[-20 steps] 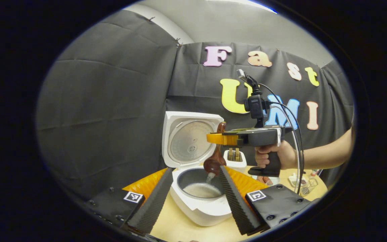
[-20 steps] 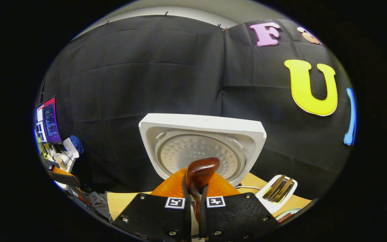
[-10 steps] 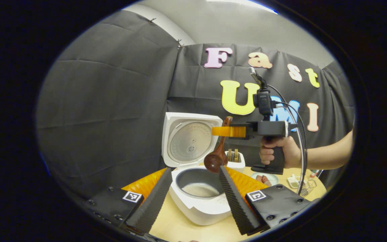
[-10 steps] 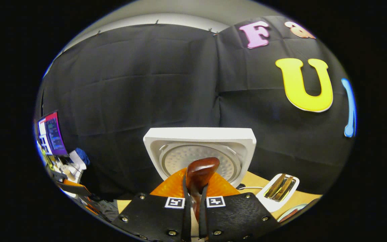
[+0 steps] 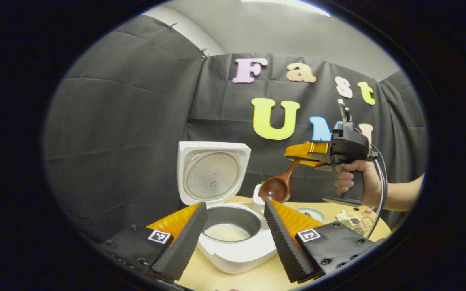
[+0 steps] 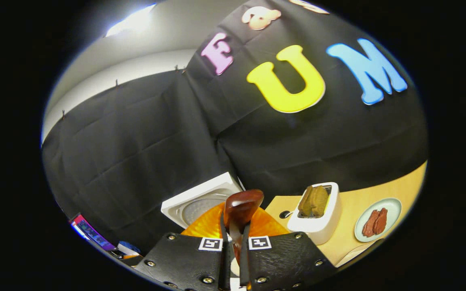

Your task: Close the left gripper, press the button to open the rice cooker; take a wooden spoon from the chopstick holder with the right hand, scoop a spoonful of rice and pour it into the rice cooker, then put the wooden spoon back into the chopstick holder.

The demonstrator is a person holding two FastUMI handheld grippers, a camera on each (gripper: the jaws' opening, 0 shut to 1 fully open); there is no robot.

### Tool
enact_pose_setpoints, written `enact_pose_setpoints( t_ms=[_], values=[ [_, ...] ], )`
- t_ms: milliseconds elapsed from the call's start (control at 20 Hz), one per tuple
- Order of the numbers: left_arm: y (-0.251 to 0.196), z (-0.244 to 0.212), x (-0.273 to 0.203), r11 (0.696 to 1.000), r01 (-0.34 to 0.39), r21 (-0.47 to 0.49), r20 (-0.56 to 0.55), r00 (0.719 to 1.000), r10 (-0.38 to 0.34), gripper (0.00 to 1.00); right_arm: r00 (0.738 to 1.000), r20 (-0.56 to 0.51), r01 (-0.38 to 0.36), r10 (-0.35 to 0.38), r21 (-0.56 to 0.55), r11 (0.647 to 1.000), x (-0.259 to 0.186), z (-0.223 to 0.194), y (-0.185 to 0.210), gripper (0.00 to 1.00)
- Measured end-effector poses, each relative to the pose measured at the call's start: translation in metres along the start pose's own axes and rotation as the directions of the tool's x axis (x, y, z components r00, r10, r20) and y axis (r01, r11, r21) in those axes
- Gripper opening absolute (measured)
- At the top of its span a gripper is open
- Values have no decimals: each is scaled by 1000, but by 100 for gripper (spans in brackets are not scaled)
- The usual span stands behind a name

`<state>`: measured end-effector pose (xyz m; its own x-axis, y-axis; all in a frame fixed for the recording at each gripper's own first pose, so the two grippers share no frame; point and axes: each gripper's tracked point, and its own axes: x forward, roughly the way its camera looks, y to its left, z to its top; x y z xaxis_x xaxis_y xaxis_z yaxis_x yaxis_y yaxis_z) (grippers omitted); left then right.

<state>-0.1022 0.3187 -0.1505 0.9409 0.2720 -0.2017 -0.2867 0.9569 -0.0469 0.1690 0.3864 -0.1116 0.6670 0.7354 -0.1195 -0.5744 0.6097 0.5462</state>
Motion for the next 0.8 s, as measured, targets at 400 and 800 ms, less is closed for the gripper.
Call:
enact_pose_setpoints(
  t_ms=[400,800],
  values=[
    [-77,13,16,989,146,26,-1,989,-146,98,975,125,158,-185,199,967,-118,47,-90,9],
    [-139,29,30,975,222,0,20,975,-222,99,917,185,306,-354,244,920,-229,74,-164,9]
  ],
)
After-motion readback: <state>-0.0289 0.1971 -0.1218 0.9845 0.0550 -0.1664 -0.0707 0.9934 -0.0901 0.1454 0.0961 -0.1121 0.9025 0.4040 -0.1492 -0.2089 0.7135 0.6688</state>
